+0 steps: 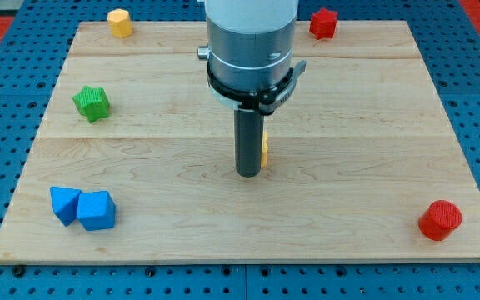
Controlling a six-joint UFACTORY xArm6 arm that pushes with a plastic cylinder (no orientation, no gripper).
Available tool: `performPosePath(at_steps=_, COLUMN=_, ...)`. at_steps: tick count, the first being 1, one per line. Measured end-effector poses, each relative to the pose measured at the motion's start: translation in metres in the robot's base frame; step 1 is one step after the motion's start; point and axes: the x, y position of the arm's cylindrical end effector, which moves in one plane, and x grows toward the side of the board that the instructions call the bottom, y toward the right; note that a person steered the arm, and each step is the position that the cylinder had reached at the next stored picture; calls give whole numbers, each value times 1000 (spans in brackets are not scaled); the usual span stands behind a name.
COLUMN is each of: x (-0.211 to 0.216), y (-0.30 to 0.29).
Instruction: Move the yellow heart to the center
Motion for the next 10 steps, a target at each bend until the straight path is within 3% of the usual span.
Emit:
performPosePath(at_steps=3, x=-8, y=-2)
performPosePath(at_steps=5, x=19, y=28)
performPosePath(at_steps=6, x=-20, y=15)
performPosePath(at_steps=7, x=-69, y=-75)
performPosePath(at_steps=8, x=-73, y=-83)
performPosePath(at_steps=9, x=-38, y=-79)
performPosePath(at_steps=10, x=-45, y=-26)
